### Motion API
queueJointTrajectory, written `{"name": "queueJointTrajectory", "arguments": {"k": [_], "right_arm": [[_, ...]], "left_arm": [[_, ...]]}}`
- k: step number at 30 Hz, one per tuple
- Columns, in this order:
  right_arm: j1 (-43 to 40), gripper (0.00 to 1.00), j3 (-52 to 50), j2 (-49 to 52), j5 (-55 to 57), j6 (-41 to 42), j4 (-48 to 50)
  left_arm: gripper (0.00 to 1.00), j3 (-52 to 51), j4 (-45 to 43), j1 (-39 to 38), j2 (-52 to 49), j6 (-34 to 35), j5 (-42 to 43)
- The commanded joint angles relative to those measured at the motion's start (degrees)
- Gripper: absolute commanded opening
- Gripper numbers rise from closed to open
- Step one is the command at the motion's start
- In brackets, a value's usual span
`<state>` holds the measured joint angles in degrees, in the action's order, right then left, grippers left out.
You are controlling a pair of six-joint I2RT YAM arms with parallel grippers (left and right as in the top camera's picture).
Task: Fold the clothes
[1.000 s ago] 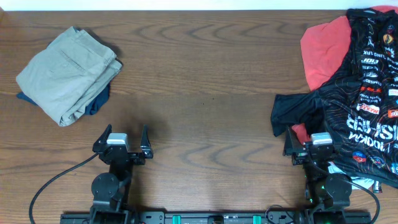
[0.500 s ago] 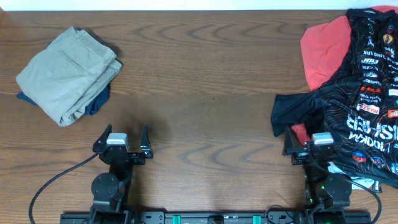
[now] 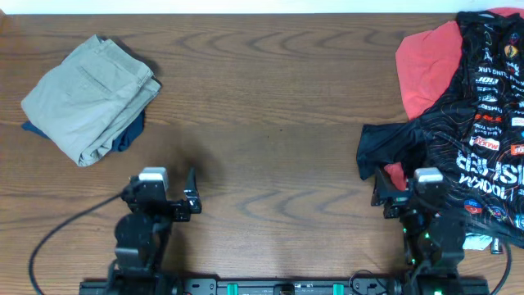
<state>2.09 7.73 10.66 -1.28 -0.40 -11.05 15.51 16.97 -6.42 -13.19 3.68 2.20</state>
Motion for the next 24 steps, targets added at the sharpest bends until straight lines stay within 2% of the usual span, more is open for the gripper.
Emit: {"name": "queueJointTrajectory", "arguments": {"k": [1, 8, 13, 16, 24], "right_arm": [[-0.63, 0.99, 7.30, 6.64, 1.07, 0.52, -1.51], [-0.63, 0.99, 26.95, 31.61, 0.26, -0.13, -14.86], [-0.63, 0.99, 41.03, 50.29, -0.70, -2.43, -26.95], [-0.59, 0.99, 45.16, 60.35, -4.17, -2.43, -26.75], [-0.46, 0.96, 45.13, 78.75, -2.80, -2.47, -21.84]], "left_arm": [[0.98, 8.50, 3.52, 0.35, -6.84, 0.72, 1.88], [0.98, 23.63, 17.14, 0.35, -23.45, 0.72, 1.90], [0.98, 27.19, 20.09, 0.35, -30.62, 0.74, 1.90], [0.98, 27.17, 20.11, 0.35, -33.62, 0.74, 1.90], [0.98, 27.17, 20.06, 0.35, -36.98, 0.74, 1.88]]}}
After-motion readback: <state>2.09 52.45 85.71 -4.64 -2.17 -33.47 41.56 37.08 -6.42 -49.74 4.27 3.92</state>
